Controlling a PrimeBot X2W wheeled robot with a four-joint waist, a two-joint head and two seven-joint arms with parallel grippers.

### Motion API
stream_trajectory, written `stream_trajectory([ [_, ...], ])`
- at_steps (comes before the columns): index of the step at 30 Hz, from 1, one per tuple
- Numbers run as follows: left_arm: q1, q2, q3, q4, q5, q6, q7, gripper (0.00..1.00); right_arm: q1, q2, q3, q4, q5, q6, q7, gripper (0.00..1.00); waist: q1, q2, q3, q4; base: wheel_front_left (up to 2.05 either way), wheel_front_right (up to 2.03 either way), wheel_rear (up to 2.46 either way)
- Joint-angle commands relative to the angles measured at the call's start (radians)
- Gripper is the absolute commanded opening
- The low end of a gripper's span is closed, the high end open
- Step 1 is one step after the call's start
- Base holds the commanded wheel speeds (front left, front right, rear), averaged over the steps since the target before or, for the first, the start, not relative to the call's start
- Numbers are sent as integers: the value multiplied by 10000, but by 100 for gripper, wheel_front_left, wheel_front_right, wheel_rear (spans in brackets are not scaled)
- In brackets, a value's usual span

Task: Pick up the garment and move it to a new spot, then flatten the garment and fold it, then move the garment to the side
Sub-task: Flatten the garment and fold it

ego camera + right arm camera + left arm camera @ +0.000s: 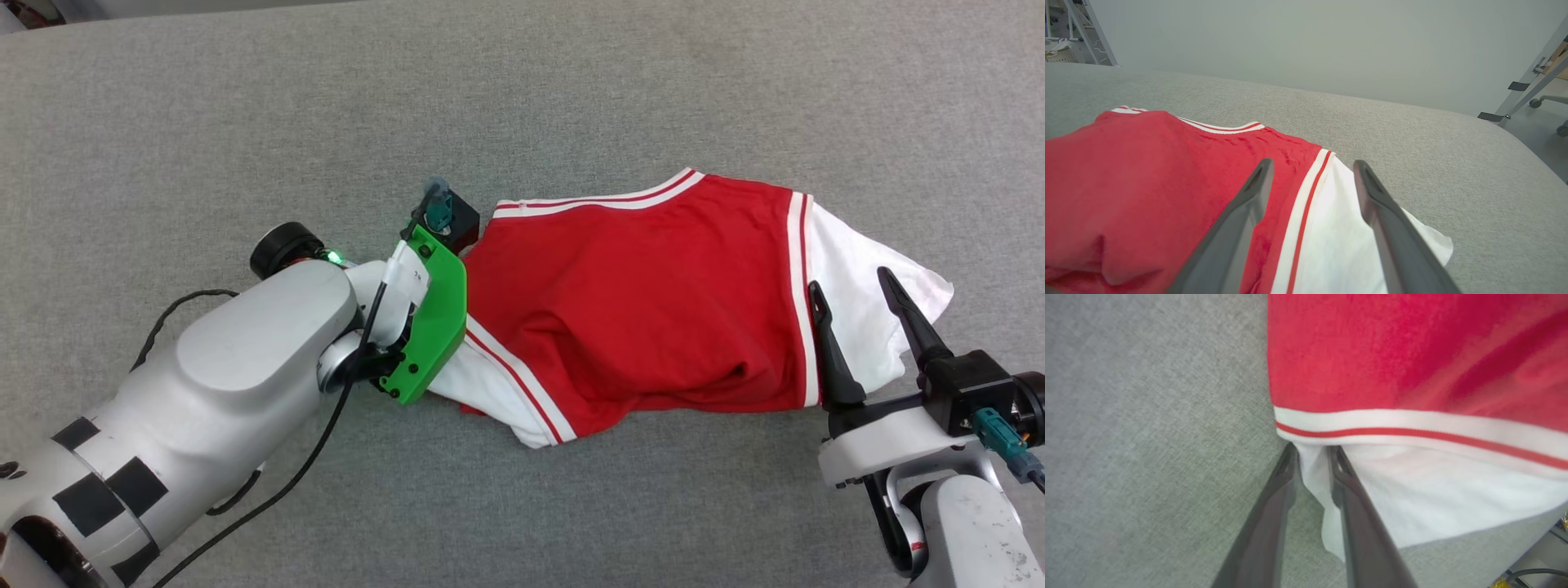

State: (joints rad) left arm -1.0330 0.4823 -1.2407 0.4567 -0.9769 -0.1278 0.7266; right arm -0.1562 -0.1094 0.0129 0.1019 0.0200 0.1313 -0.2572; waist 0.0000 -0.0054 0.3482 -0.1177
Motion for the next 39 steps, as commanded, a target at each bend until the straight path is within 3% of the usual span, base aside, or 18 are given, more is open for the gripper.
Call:
stream_trajectory([
  [1,368,-42,-365,45,39,-28,-21,0,-172,30,1,21,-82,-6,-45,100,0,54,-91,115,0,0,0],
  [8,-175,416,-386,-877,289,-28,-1639,0,96,31,-57,7,-141,-6,-45,100,0,54,-624,478,0,0,0],
  [14,-278,1390,-225,-2080,311,-22,-2841,0,577,93,-289,-15,-173,-6,-45,100,0,54,-1169,788,0,0,0],
  [23,-52,3430,336,-4415,119,922,-2768,0,988,139,-506,-93,-224,-6,-45,100,0,54,-1396,1102,0,0,0],
  [28,-187,4148,619,-5122,90,1377,-2587,0,923,125,-475,-104,-232,-6,-45,100,0,54,-1299,1064,0,0,0],
  [32,-432,3942,735,-5033,160,1563,-2568,0,644,117,-350,-216,-244,-6,-45,100,0,54,-854,740,0,0,0],
  [39,-1008,2614,545,-3438,457,1267,-2582,0,93,124,-179,-372,-271,-6,-45,100,0,54,39,126,0,0,0],
])
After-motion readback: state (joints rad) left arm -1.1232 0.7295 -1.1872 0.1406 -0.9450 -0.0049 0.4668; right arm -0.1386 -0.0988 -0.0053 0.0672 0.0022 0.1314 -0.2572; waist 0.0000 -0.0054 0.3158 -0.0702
